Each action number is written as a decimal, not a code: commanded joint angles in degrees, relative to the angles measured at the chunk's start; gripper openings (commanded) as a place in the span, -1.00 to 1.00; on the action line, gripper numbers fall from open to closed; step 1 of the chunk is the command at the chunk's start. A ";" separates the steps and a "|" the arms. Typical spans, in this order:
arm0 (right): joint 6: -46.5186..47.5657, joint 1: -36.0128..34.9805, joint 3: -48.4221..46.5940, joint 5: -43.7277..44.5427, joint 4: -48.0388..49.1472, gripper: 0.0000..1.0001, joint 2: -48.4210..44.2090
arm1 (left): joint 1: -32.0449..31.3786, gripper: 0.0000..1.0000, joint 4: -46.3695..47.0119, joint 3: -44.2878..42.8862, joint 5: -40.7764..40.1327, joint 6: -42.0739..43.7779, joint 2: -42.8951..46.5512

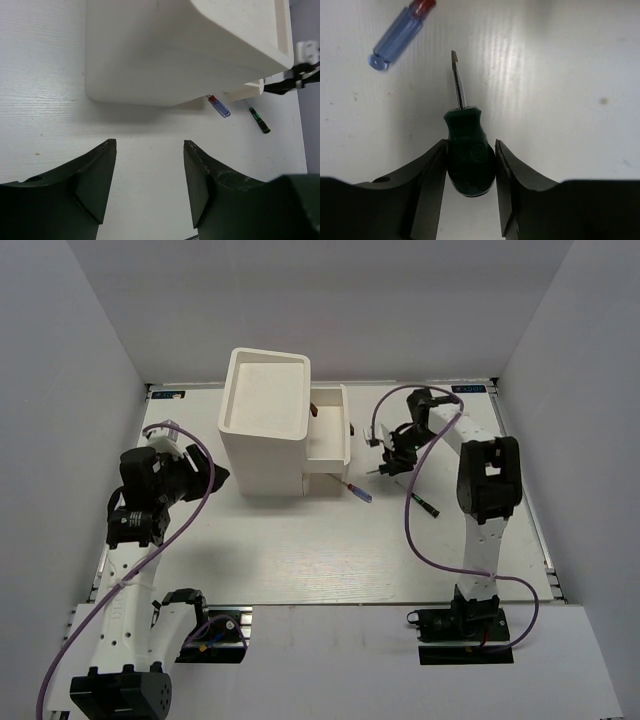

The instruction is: Sort the tools into containers

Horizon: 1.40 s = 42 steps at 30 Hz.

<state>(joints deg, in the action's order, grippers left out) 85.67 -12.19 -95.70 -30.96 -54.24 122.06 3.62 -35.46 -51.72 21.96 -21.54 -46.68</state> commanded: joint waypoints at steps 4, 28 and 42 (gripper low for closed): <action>-36.40 -0.91 -7.31 -6.93 10.53 -1.00 -15.88 | -0.19 0.33 3.37 3.12 2.04 -1.66 1.24; -112.13 -11.11 -20.05 -4.19 29.71 0.26 -1.38 | -0.19 0.33 0.92 1.98 -2.61 -2.19 1.85; -88.16 -9.96 -6.78 20.64 27.70 -1.00 -16.50 | 0.60 -0.24 -2.51 1.62 -27.97 -11.14 -1.83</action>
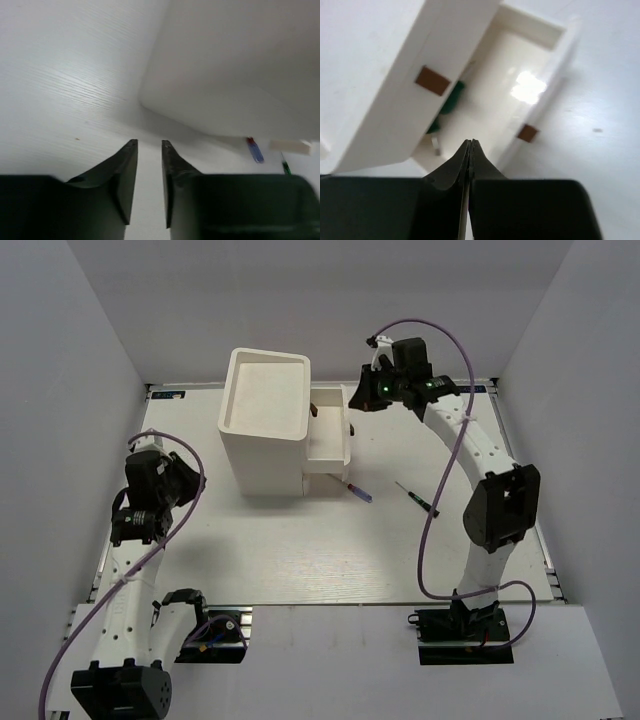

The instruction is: Sort the tools into containers

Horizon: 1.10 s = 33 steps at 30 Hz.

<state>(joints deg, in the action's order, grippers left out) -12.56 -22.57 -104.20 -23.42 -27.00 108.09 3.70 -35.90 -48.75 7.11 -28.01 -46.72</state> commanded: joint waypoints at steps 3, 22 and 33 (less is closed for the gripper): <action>16.76 0.51 0.15 19.18 -2.08 -1.00 0.87 | 0.51 -0.44 5.47 0.49 -13.62 -7.67 -5.47; 11.26 0.24 -9.97 -14.71 -2.01 -1.00 15.57 | -0.10 0.39 28.68 -13.74 11.68 -5.65 -39.68; 0.52 -1.16 -14.52 -26.76 3.19 -1.00 19.61 | -0.63 0.39 29.57 -13.83 20.66 -3.19 -42.75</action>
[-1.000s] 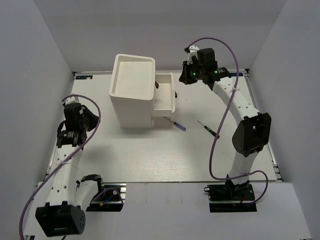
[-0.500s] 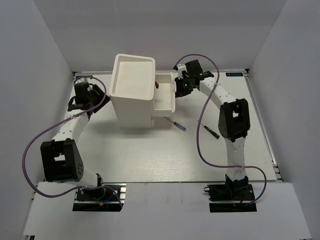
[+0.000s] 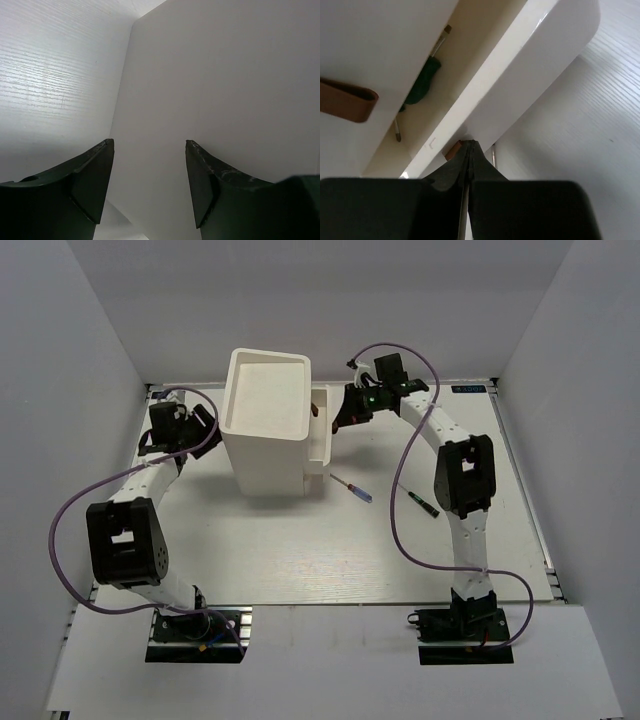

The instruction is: Sort the tools into containers

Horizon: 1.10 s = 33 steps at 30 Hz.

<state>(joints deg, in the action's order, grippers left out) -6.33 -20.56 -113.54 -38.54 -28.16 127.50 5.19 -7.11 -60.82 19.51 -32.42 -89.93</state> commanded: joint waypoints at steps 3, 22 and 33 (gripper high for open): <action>-6.59 -4.14 -8.01 -12.60 2.68 -1.00 2.66 | -2.64 0.39 0.17 -2.29 8.79 1.22 0.46; 0.95 -4.85 -4.60 3.00 -3.90 -0.60 -1.72 | -1.15 0.52 -16.21 -3.34 -13.84 -2.80 6.93; 25.46 -2.56 26.30 -3.98 4.85 0.44 -16.05 | -1.41 0.21 -18.90 5.97 -19.07 0.87 22.25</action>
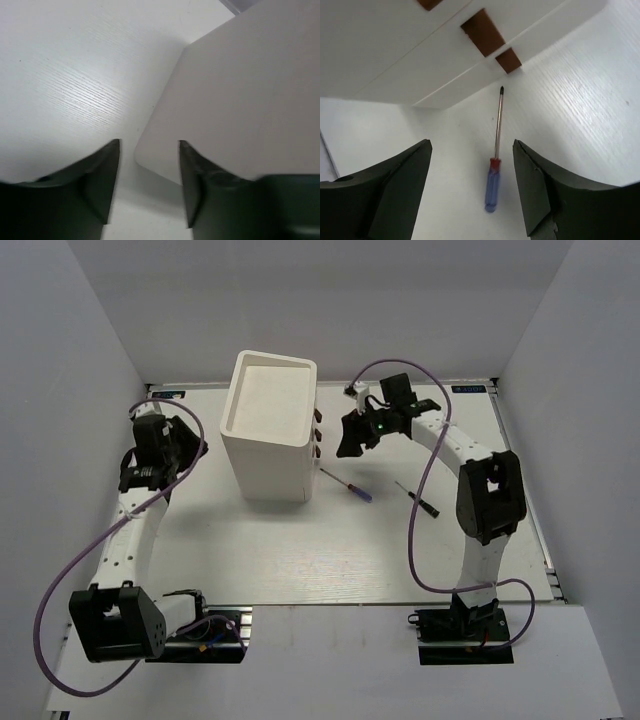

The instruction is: Sort the tools into containers

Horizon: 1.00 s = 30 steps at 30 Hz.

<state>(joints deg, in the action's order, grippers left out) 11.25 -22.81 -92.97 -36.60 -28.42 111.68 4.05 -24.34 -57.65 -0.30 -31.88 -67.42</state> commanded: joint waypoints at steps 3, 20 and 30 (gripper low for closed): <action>14.81 -0.31 12.52 -10.67 22.23 0.44 0.46 | -0.28 0.44 -2.29 3.51 2.57 0.33 -0.26; 15.65 -0.48 -6.96 -12.61 31.33 0.38 19.63 | -0.28 0.46 -4.67 3.24 3.28 -0.29 0.27; 18.02 -0.13 -3.19 -18.15 31.33 0.36 18.22 | -0.28 0.46 -4.14 3.24 3.81 -1.34 -0.79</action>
<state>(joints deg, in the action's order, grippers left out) 27.62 -23.31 -97.43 -51.31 1.32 130.80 3.92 -28.69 -54.72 2.61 -32.51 -68.86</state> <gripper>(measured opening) 0.678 0.730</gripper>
